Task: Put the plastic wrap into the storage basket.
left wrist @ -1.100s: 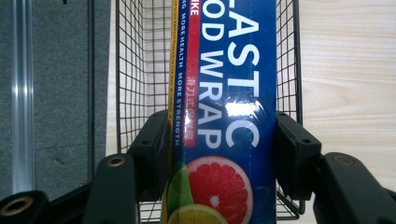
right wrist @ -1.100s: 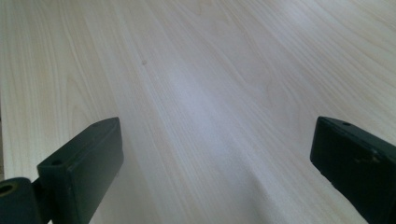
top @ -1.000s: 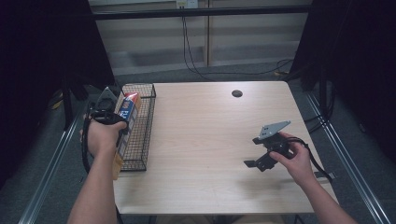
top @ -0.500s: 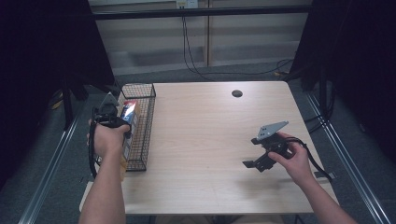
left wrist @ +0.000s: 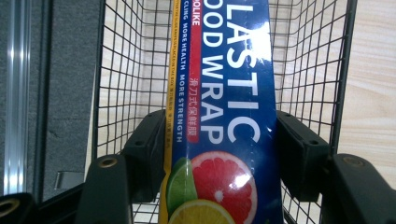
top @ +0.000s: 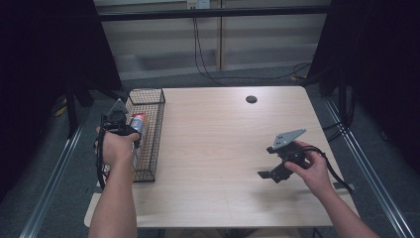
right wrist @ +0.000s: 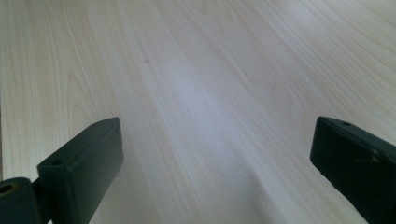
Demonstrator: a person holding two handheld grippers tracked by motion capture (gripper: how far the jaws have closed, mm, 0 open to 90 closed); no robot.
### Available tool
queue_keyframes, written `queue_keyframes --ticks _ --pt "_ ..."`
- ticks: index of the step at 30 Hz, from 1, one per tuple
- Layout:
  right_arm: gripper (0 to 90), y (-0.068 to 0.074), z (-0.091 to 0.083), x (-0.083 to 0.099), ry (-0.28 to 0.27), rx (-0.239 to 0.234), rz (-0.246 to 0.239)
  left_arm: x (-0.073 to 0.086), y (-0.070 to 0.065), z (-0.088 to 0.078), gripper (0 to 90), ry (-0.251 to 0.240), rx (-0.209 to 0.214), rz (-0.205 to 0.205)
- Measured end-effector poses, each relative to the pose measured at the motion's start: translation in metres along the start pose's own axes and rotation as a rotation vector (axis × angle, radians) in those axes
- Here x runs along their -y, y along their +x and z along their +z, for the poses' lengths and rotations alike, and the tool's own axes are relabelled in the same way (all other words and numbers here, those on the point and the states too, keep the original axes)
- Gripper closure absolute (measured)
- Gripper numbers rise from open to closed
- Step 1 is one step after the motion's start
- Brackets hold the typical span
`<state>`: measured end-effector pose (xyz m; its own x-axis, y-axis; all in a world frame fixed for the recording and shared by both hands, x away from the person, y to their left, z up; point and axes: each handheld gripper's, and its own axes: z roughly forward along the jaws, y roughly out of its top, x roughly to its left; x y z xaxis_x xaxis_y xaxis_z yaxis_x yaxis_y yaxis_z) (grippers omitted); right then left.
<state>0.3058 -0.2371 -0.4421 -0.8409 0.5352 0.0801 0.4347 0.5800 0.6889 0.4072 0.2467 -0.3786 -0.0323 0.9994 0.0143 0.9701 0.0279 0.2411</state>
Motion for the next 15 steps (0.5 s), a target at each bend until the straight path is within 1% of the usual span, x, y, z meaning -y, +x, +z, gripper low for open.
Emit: queue_keyframes --ticks 1,2,3,4,5,6,7,8,9,10,12,14,15 --pt "2.5 0.0 0.0 0.0 -0.001 0.001 0.0 0.0 0.001 0.0 40.1 -0.009 -0.001 0.016" --pt "2.5 0.0 -0.001 0.0 0.001 0.001 0.0 0.001 0.0 -0.002 39.8 -0.021 0.0 0.001" --pt "2.5 0.0 -0.001 0.0 0.0 0.006 -0.002 0.001 0.0 -0.004 39.3 -0.04 0.004 -0.001" --pt "2.5 0.0 -0.001 0.001 0.0 0.01 -0.003 0.002 0.001 -0.007 38.2 -0.067 0.017 -0.016" --pt "2.5 0.0 -0.001 0.001 -0.005 0.011 -0.002 0.001 0.003 -0.012 36.3 -0.087 0.016 -0.01" --pt "2.5 -0.001 -0.002 0.001 -0.005 0.013 -0.002 0.001 0.003 -0.017 36.1 -0.098 0.024 -0.007" --pt "2.5 -0.001 -0.002 0.001 -0.005 0.01 -0.003 0.0 0.004 -0.021 35.0 -0.102 0.03 0.006" --pt "2.5 -0.001 -0.002 0.001 -0.006 0.009 -0.001 0.0 0.006 -0.026 33.6 -0.113 0.043 -0.002" --pt "2.5 -0.001 -0.002 0.001 -0.007 0.011 0.001 -0.001 0.007 -0.03 30.4 -0.13 0.053 0.0" --pt "2.5 -0.001 -0.002 0.001 -0.008 0.009 0.003 -0.001 0.006 -0.033 29.4 -0.14 0.06 0.002" --pt "2.5 -0.001 -0.002 0.001 -0.008 0.009 0.002 -0.001 0.005 -0.04 28.5 -0.163 0.089 0.017" --pt "2.5 -0.001 -0.002 0.001 -0.004 0.01 0.002 0.0 0.001 -0.045 27.6 -0.187 0.13 0.043" --pt "2.5 -0.001 -0.003 0.001 -0.003 0.009 0.006 0.001 0.0 -0.047 27.4 -0.191 0.145 0.056"
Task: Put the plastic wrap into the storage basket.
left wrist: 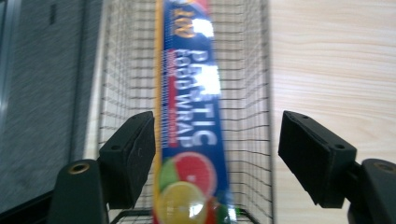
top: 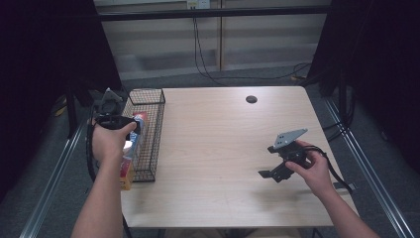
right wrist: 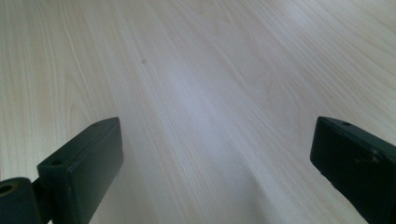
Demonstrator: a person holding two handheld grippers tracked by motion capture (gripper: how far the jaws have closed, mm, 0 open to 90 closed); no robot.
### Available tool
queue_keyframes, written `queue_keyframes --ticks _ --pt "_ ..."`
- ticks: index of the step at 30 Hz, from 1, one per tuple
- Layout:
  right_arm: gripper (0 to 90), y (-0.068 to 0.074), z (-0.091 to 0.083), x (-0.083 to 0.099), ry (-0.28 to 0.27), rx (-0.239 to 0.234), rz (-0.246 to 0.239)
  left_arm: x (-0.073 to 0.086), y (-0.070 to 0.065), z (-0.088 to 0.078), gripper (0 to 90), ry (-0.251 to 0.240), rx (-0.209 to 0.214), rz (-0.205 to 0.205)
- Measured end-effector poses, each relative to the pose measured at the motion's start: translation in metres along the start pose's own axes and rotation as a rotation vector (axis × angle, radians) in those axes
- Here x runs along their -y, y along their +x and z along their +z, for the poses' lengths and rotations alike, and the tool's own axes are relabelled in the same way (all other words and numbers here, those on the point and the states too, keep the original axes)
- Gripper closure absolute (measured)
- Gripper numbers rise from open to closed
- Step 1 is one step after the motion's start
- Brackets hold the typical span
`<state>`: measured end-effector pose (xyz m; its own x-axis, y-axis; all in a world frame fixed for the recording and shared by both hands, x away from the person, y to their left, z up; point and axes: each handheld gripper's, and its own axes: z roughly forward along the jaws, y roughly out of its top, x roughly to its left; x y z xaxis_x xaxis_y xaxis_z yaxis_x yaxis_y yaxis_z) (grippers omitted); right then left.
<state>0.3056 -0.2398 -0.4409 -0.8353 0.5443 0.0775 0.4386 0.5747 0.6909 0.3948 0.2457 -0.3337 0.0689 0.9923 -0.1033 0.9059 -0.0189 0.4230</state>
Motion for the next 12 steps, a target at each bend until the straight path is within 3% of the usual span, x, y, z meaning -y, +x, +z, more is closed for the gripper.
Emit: queue_keyframes --ticks 12 --pt "2.5 -0.001 0.001 0.001 -0.006 -0.001 0.002 0.0 -0.021 -0.005 19.3 -0.049 0.079 0.103"
